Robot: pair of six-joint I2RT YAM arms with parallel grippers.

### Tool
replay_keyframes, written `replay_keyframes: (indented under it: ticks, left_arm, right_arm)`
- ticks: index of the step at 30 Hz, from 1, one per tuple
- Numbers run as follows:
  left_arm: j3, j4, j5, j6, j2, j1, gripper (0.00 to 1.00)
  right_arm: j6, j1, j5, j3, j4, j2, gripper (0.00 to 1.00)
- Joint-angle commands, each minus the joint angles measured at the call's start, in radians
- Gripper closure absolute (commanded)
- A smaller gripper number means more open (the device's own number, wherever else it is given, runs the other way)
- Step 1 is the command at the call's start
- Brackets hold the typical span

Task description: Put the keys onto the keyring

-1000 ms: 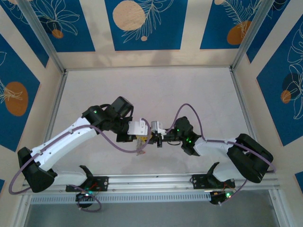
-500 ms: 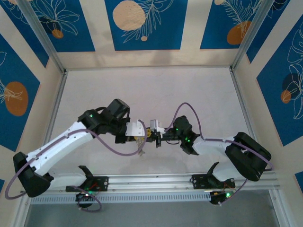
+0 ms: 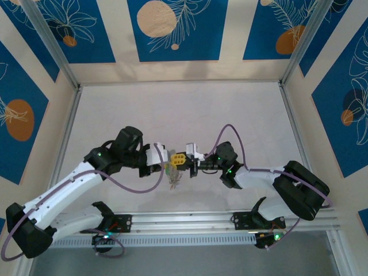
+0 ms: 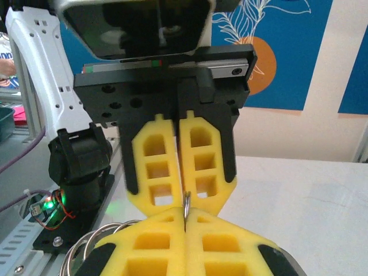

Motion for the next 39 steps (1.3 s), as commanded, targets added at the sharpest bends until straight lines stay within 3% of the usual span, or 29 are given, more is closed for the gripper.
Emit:
replay_keyframes:
  ticks: [1, 6, 9, 12, 24, 27, 34, 39]
  left_arm:
    - [-0.01, 0.079, 0.037, -0.03, -0.031, 0.016, 1.0]
    - [0.021, 0.035, -0.024, 0.012, -0.046, 0.018, 1.0]
    - [0.04, 0.006, -0.052, 0.036, -0.047, 0.018, 1.0]
    - [0.061, -0.025, -0.072, 0.067, -0.038, 0.016, 1.0]
    - [0.083, -0.061, -0.076, 0.113, -0.02, 0.009, 1.0]
    - [0.094, -0.084, -0.088, 0.127, -0.012, 0.0, 1.0]
    - [0.099, -0.1, -0.129, 0.139, -0.014, -0.008, 1.0]
    - [0.071, -0.094, -0.172, 0.147, -0.02, -0.008, 1.0]
  right_arm:
    - [0.022, 0.002, -0.011, 0.0, 0.115, 0.013, 1.0]
    - [-0.009, 0.007, -0.008, 0.001, 0.056, 0.013, 1.0]
    - [-0.011, 0.007, -0.005, 0.01, 0.013, 0.014, 0.89]
    - [-0.025, 0.009, -0.003, 0.023, -0.049, 0.013, 0.88]
    - [-0.044, 0.02, -0.013, 0.086, -0.155, 0.051, 0.82]
    - [-0.049, 0.021, -0.012, 0.099, -0.177, 0.062, 0.84]
    - [-0.054, 0.022, 0.001, 0.124, -0.243, 0.064, 1.0]
    - [-0.034, 0.022, 0.019, 0.096, -0.176, 0.041, 1.0]
